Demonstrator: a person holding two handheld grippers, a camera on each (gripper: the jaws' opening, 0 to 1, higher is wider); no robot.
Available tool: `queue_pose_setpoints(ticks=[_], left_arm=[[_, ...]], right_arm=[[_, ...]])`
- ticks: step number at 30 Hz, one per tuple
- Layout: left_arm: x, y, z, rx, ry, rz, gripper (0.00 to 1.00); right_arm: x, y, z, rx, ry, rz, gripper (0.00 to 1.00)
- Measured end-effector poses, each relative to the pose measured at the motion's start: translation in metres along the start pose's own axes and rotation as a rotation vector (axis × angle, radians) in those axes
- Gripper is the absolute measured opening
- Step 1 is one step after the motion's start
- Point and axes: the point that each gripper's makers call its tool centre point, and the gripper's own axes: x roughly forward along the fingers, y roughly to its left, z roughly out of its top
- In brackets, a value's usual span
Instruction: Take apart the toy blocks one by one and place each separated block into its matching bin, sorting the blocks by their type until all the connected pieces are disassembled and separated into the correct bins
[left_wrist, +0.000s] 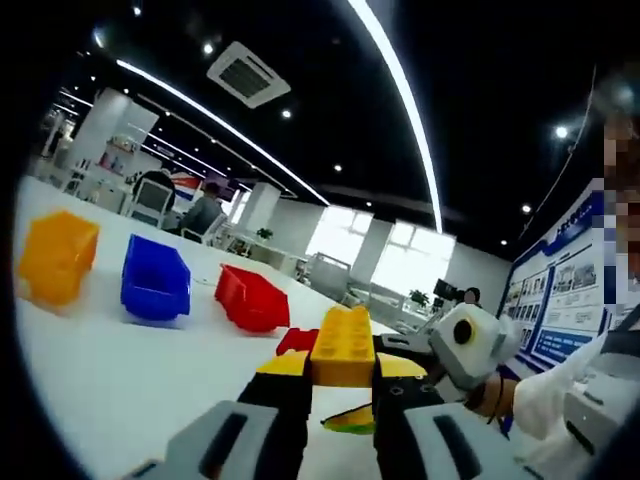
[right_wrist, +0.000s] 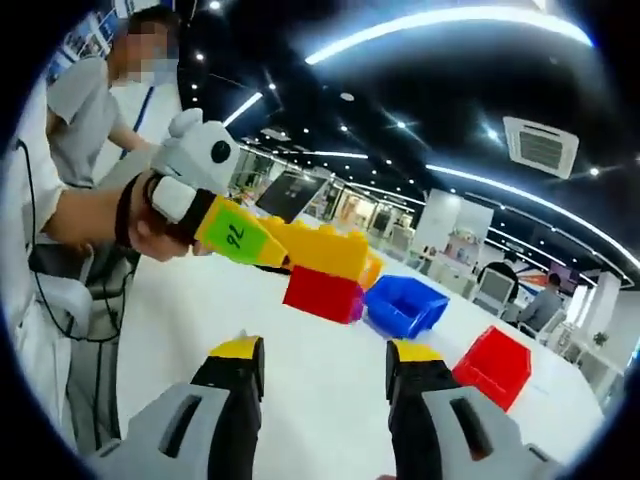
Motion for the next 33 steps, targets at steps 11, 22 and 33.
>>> queue_pose_setpoints(ticks=[11, 22, 33], left_arm=[[0.003, -0.001, -0.009, -0.090, 0.003, -0.010, 0.25], [0.000, -0.014, 0.000, -0.291, -0.052, -0.061, 0.24], [0.007, -0.014, -0.002, -0.438, -0.100, -0.098, 0.24]], right_arm=[[-0.005, -0.007, 0.007, -0.098, -0.023, -0.106, 0.23], [-0.014, -0.023, 0.023, -0.458, -0.025, -0.268, 0.07], [-0.018, -0.018, 0.051, -0.410, -0.153, -0.297, 0.32]])
